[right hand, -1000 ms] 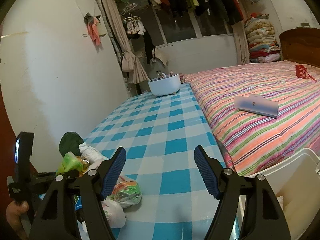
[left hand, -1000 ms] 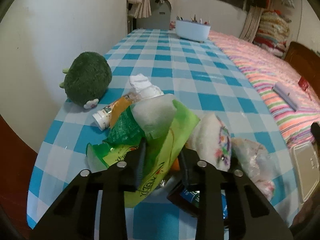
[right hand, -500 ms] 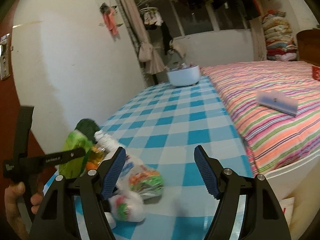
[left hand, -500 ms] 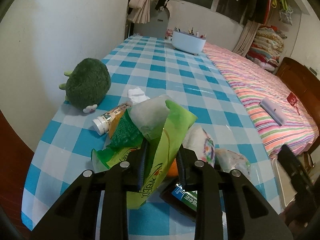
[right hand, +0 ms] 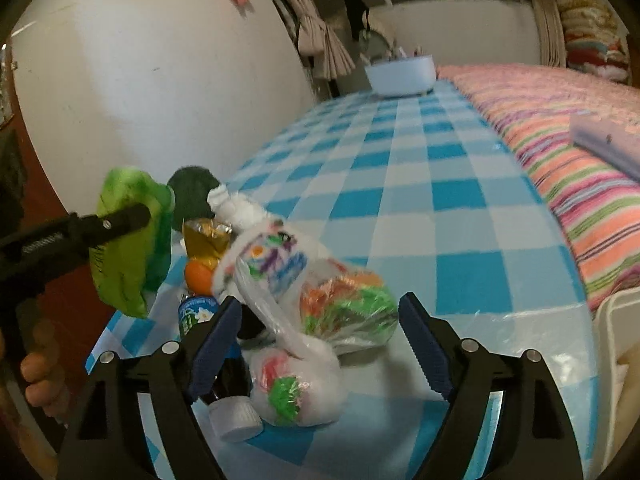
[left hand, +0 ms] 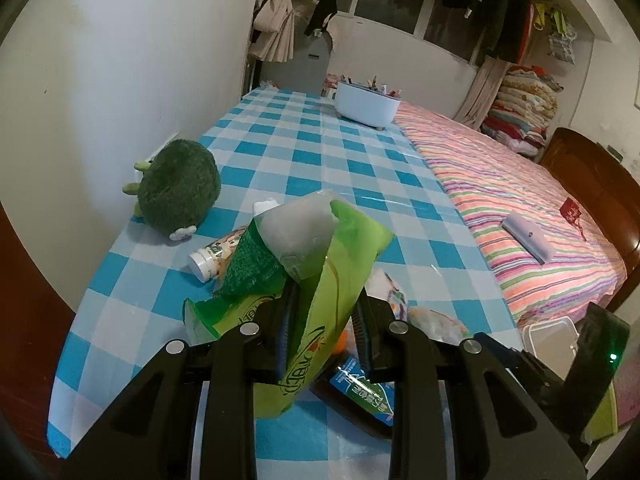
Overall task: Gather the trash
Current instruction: 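Grasp the clear plastic bag of scraps with the right tool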
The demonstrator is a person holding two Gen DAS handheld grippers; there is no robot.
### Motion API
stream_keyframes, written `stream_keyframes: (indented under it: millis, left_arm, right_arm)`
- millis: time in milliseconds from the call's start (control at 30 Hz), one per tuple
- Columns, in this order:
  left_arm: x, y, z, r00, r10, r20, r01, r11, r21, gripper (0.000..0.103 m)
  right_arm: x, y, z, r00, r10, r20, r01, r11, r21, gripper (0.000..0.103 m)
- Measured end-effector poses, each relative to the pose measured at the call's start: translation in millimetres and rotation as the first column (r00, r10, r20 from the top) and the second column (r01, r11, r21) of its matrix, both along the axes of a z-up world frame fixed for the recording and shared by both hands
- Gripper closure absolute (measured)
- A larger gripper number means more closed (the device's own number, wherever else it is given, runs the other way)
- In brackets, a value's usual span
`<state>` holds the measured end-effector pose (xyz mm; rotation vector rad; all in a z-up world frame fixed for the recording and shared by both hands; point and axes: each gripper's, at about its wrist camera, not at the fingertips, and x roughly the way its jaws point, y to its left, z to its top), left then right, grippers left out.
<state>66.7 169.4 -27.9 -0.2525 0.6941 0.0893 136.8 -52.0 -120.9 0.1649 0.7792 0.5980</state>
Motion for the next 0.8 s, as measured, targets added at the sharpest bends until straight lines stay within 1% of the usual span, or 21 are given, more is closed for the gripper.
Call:
stream_keyframes:
  millis: [167,267,367,400,433,467,500,600,633,800]
  left_arm:
    - [-2,-4,2,1.0,-0.018,0.005,0.018,1.0,0.003,0.078]
    - [-2,-6,4,1.0,-0.027,0.007,0.027,1.0,0.0,0.078]
    - [-2,-8,5,0.999,-0.035,0.009,0.035,0.999,-0.001,0.078]
    - [-2,-9,6,0.999,-0.037,0.009,0.037,0.999,-0.001,0.078]
    - [-2,-11,6,0.999,-0.041,0.01,0.041,0.999,0.0,0.078]
    - [-2,-12,7,0.999,-0.045,0.012,0.045,0.999,0.002,0.077]
    - [-2,-13,8,0.999,-0.048,0.014,0.048,0.999,0.002,0.077]
    - [-3,-17,11,0.998,-0.06,0.02,0.06,0.998,-0.002,0.077]
    - [-3,-19,11,0.998,-0.063,0.022,0.063,0.998,-0.002,0.077]
    - [-3,-29,17,0.996,-0.083,0.034,0.083,0.997,0.001,0.077]
  right_arm:
    - [2,4,-5,1.0,-0.018,-0.015,0.018,0.999,-0.027,0.024]
    - [7,3,-12,0.998,-0.027,-0.058,0.026,0.999,-0.026,0.024]
    - [11,-2,-18,0.994,-0.042,-0.101,0.042,0.999,-0.005,0.038]
    - [11,-6,-17,0.994,-0.044,-0.1,0.046,0.999,0.012,0.044]
    - [11,-7,-16,0.994,-0.047,-0.096,0.048,0.999,0.014,0.047]
    - [11,-8,-16,0.995,-0.049,-0.092,0.05,0.999,0.016,0.055]
    - [9,-10,-14,0.996,-0.049,-0.079,0.05,0.999,0.021,0.06]
    - [9,-12,-12,0.996,-0.056,-0.072,0.058,0.998,0.027,0.063]
    - [8,-15,-11,0.996,-0.058,-0.067,0.061,0.998,0.03,0.069]
    - [5,-30,-2,0.995,-0.099,-0.028,0.101,0.993,0.056,0.069]
